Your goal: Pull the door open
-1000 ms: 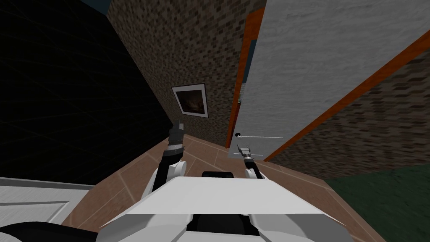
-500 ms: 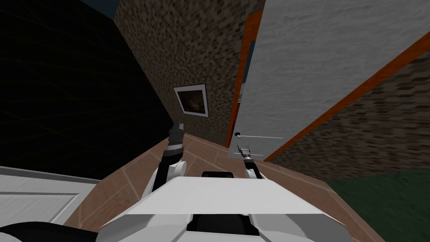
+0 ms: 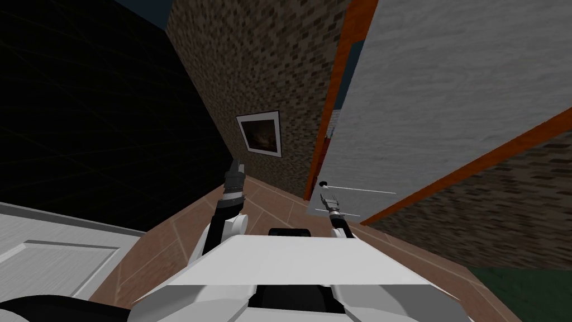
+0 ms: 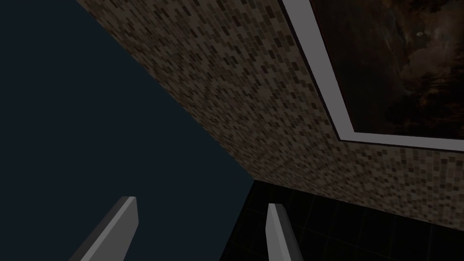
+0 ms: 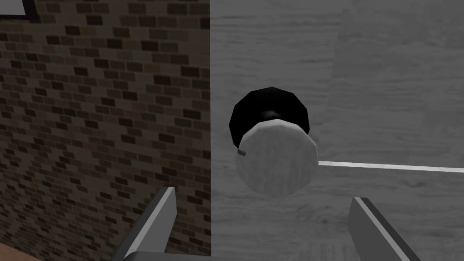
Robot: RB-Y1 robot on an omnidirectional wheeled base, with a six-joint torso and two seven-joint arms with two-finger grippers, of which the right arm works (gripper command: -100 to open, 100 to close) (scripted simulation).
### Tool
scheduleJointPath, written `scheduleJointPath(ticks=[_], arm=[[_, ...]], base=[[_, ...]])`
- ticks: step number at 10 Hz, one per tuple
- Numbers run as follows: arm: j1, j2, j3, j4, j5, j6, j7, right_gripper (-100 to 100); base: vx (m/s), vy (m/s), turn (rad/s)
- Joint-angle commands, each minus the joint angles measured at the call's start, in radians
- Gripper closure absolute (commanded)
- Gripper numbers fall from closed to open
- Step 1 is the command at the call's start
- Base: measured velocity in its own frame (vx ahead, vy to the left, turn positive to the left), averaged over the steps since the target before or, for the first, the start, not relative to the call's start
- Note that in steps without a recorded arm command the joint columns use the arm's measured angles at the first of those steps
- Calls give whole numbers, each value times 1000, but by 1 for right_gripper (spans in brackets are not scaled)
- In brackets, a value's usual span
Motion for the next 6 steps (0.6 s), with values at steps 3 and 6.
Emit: scheduleJointPath(ticks=[3, 6], arm=[[14, -31, -18, 17, -13, -20, -34, -100], [25, -46, -27, 13, -20, -20, -42, -100]], base=[[201, 10, 92], [86, -14, 67]])
